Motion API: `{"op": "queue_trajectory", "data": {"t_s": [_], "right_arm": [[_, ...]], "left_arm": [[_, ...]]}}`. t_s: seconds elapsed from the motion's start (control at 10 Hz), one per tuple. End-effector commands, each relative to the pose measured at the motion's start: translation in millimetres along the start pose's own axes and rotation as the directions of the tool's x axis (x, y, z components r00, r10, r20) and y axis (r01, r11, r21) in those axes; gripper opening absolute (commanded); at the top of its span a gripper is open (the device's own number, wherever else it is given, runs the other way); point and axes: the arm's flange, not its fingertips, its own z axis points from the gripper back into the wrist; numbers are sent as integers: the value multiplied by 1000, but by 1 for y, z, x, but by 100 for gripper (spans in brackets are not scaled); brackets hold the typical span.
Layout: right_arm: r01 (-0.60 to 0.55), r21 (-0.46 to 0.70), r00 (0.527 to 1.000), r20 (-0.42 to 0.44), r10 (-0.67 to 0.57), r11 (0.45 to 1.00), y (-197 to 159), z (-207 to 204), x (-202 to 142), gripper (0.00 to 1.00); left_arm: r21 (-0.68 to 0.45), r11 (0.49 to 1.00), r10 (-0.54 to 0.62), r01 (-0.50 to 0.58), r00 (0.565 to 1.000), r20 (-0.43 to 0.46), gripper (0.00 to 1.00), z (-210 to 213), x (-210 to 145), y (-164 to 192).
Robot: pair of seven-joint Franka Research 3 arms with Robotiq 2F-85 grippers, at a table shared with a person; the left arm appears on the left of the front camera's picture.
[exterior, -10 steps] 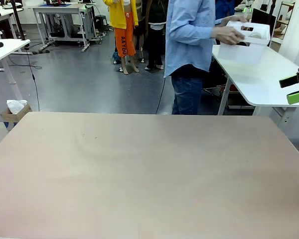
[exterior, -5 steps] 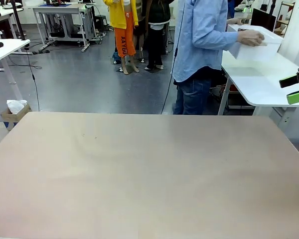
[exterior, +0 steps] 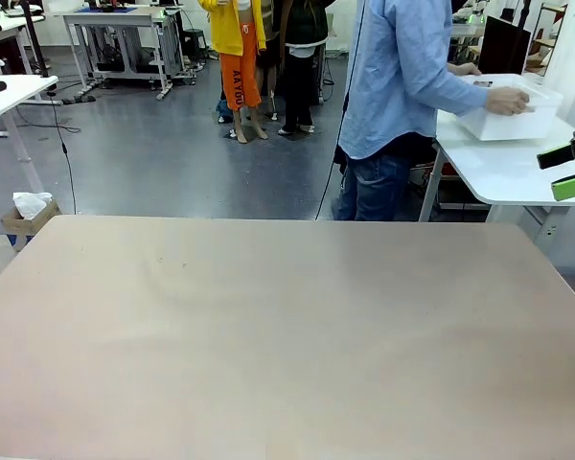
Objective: Stack the cups and store them in the basket.
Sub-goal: Place the stack of Reusable plastic cups into the Pantry Basket.
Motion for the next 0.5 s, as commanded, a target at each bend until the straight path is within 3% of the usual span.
{"op": "queue_trajectory", "data": {"t_s": [0.0, 0.4], "right_arm": [[1, 3, 1000, 17, -1, 1000, -1, 0, 2, 100], [1, 3, 1000, 17, -1, 1000, -1, 0, 2, 100]], "left_arm": [[-5, 1000, -13, 13, 1000, 16, 100, -1, 2, 0], [-5, 1000, -13, 13, 1000, 16, 100, -1, 2, 0]]}}
